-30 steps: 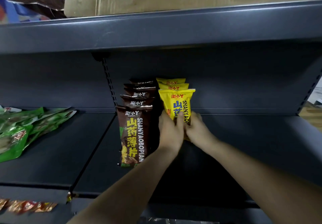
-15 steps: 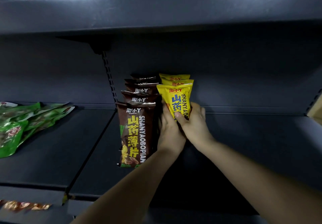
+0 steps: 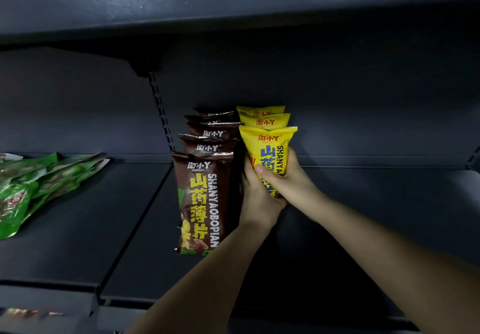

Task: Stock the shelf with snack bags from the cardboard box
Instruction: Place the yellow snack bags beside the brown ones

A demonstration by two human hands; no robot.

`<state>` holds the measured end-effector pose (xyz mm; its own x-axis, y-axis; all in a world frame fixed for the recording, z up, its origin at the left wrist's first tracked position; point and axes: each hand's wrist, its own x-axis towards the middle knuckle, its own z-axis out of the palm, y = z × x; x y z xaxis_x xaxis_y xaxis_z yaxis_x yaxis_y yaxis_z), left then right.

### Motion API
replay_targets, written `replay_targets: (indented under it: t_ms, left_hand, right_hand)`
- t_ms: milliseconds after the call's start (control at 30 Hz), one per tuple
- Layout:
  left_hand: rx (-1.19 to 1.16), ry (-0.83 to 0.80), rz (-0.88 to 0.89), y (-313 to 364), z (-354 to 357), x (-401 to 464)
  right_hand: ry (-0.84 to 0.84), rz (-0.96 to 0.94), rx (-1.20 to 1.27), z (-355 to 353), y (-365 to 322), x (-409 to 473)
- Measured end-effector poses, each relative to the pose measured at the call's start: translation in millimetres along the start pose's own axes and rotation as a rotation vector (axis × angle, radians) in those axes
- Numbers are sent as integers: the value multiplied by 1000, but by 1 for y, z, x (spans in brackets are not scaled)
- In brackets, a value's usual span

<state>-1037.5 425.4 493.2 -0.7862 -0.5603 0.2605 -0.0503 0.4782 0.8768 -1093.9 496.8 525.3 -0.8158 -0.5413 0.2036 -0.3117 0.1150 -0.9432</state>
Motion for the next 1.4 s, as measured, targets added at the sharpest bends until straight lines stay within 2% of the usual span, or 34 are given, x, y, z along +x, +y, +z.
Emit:
replay_targets:
  t_ms: [167,267,433,600,767,900,1067,1233,1400]
  left_hand:
    - [67,-54,-39,-7,1,2]
    - [13,-14,-79,0,-1,2]
    - [2,-37,-110,10,-6,-4]
    - [193,60,-129,22,-7,-15]
    - [498,132,-141,41,4,-57]
    - [607,148,-184,65,14,-91]
    - [623,129,-88,95,26,-137]
    - [504,125,-38,126,45,-190]
    - [497,73,75,135,78,-246]
  right_hand:
    - [-139,14,-54,-8,1,-5]
    - [-114,14,-96,-7,4,-6]
    - [-101,50,-137,-8,-1,-8]
    - [-29,134,-190,-12,-13,-23]
    - [-15,141,-378,-34,-26,-58]
    - [-20,126,-450,-58,-36,-94]
    - [-73,85,-473,-99,-39,-147]
    - [-133,71,-477,-144,-41,-201]
    - [-188,117,-484,-182,-26,-245]
